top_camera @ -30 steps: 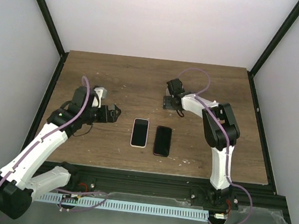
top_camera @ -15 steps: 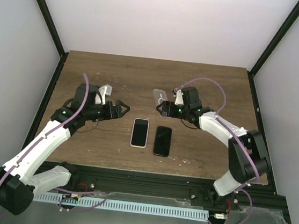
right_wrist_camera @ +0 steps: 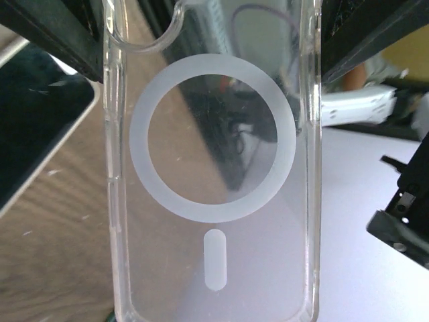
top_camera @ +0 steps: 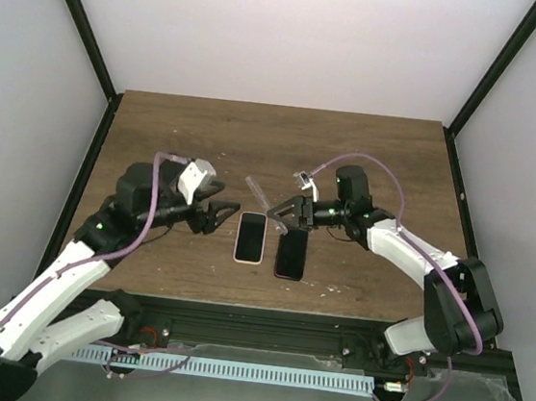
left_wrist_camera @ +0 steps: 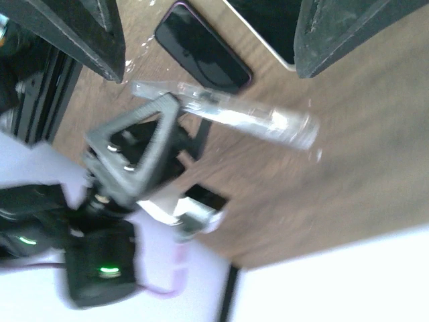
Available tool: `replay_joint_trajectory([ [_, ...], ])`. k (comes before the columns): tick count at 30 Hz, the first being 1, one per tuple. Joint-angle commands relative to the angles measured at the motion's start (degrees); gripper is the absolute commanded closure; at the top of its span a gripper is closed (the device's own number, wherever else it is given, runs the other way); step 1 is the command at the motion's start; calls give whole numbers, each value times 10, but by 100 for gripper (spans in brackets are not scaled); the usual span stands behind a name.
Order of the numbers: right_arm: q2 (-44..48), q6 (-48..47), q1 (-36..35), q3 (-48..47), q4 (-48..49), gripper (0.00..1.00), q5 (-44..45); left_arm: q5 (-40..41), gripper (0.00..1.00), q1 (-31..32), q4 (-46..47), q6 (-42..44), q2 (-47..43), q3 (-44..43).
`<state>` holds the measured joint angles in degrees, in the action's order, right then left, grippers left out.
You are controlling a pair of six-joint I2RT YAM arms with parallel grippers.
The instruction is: Put the phone into the phone case
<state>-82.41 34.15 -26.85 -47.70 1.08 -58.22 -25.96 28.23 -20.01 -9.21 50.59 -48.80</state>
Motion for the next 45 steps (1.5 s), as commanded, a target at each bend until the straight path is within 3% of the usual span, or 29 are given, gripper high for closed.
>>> replay_joint_trajectory([
  [1, 12, 79, -11, 33, 74, 34, -135, -1, 29, 62, 41, 275, -50, 10],
  [4, 16, 81, -22, 37, 64, 35, -146, -34, 30, 93, -14, 417, -56, 1],
  [9, 21, 82, -43, 27, 56, 35, -163, 13, 36, 141, -72, 595, -54, -2],
  [12, 15, 79, -58, 15, 45, 35, -171, 36, 34, 158, -85, 647, -46, -5],
  [20, 15, 76, -75, 7, 37, 36, -172, 32, 32, 158, -147, 705, 1, -35],
  [30, 8, 64, -85, -6, 17, 37, -166, 63, 42, 161, -110, 742, 13, -24],
  [45, 4, 82, -95, -2, 39, 37, -169, 91, 80, 161, -72, 762, 5, 13],
])
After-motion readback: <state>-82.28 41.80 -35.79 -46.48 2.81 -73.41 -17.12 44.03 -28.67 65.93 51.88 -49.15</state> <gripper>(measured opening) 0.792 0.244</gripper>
